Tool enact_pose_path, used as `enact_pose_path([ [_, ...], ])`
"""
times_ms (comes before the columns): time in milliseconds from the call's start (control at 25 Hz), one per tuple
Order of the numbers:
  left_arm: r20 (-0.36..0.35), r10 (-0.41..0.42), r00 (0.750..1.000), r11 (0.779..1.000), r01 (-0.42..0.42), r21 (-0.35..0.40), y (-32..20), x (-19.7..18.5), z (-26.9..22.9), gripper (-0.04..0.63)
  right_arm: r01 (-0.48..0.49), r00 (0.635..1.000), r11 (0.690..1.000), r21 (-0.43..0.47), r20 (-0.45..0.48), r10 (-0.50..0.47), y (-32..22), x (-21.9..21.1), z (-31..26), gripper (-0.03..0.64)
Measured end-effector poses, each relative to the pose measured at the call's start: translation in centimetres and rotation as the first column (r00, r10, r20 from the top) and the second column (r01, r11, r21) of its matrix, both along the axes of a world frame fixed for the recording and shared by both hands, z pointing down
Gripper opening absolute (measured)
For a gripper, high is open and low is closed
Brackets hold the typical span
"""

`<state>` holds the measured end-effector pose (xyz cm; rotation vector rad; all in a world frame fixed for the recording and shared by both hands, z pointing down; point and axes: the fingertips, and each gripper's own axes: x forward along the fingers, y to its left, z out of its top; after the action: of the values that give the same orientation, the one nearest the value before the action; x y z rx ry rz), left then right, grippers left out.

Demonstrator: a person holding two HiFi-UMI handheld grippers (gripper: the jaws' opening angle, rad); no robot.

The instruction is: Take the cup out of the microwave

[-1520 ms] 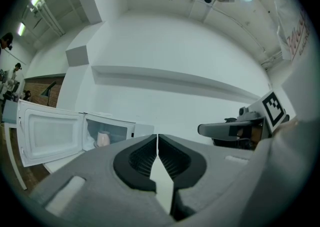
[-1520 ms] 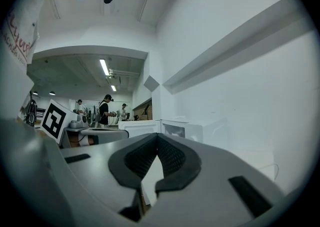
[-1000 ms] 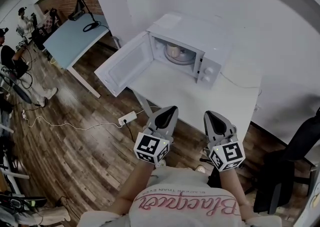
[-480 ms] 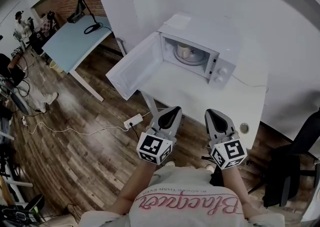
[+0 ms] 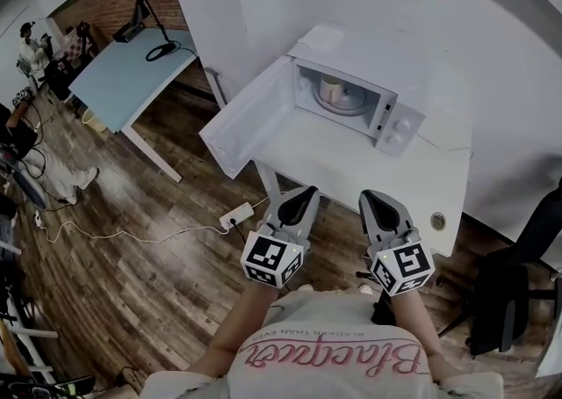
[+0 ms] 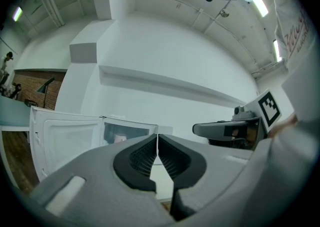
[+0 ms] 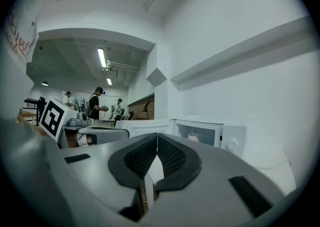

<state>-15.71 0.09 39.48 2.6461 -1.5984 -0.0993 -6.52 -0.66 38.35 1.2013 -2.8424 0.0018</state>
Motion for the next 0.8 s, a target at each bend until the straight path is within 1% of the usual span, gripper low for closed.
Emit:
enact_pose_path([
  [440, -0.015, 0.002, 1.000, 1.000, -0.002, 0.002, -0.1, -1.4, -0.3, 0.014, -0.012, 1.000, 1.000, -0.003, -0.007, 0.012, 0.1, -1.2, -0.2, 0.012],
  [800, -0.012, 0.014, 1.000, 1.000, -0.014, -0.015, -1.7, -0.3, 0.2, 0.014, -0.020, 1.000, 0.999, -0.039, 0.014, 0.020, -1.0, -0.6, 0.8, 0.012],
])
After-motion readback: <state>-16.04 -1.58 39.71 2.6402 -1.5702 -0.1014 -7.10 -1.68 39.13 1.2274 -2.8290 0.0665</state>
